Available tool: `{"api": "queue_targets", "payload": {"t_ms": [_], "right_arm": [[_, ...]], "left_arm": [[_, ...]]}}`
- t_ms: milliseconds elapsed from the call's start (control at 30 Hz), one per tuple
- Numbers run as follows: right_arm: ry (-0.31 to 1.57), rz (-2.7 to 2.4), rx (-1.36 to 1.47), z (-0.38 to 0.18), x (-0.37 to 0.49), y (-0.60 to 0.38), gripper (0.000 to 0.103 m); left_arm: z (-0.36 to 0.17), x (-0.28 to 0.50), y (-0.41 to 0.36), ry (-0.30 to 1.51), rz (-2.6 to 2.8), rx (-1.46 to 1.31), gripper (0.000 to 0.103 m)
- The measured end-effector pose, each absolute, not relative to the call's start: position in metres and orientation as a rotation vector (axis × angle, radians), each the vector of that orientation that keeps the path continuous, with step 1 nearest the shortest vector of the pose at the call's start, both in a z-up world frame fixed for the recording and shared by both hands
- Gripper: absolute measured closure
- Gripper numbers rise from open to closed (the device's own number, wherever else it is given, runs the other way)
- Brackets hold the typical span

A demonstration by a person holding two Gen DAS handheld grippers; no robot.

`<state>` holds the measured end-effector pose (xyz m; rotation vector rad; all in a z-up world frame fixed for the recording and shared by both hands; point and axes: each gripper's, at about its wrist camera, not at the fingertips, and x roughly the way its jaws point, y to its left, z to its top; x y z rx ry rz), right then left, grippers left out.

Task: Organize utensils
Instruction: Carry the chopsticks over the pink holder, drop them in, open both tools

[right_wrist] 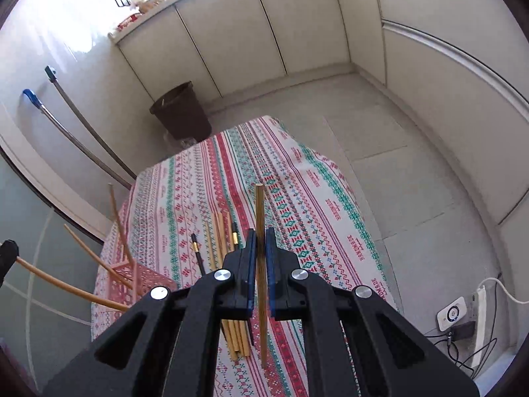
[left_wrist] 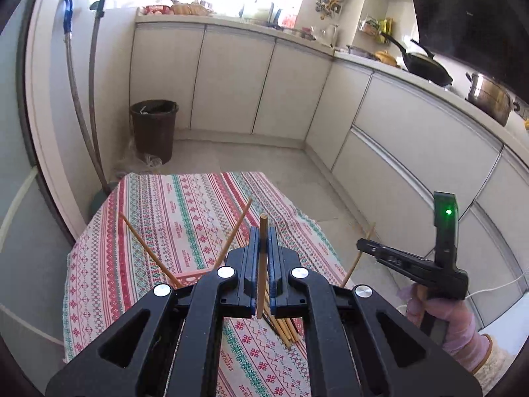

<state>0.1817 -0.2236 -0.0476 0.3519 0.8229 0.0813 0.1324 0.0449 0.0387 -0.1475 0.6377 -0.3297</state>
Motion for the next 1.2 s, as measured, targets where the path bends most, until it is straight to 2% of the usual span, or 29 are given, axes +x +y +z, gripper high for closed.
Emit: {"api": "queue_targets", "payload": {"t_ms": [333,833,867,900,967,1133,1200], "right_arm": [[0.666,0.207,0.463,0.021,0.172,-0.222,0.097],[0.611,0.34,0.47,0.055,0.159,-0.186,0.097],[0.613,0.344,0.469,0.055,0.159,-0.184,0.097],[0.616,0.346,0.469,0.055,0.159,-0.183,0.097],[0.621,0.35,0.471,0.054,0.161,-0.181,0.097],[0.631,0.358,0.454,0.052,0.162,-0.173,0.097],[0.638,0.36,0.449,0.05,0.163,-0.169,0.097]], "left_arm": [[0.089,0.115,0.089,0.485,-0.222,-0.218,0.099],[0.054,0.143,0.111,0.564,-0.107,-0.257,0.097],[0.051,0.145,0.113,0.575,-0.104,-0.271,0.091],[0.05,0.145,0.116,0.581,-0.097,-0.287,0.08],[0.051,0.143,0.125,0.568,-0.077,-0.326,0.069],[0.058,0.131,0.152,0.5,0.026,-0.417,0.065],[0.057,0.13,0.164,0.492,0.068,-0.466,0.058]]}}
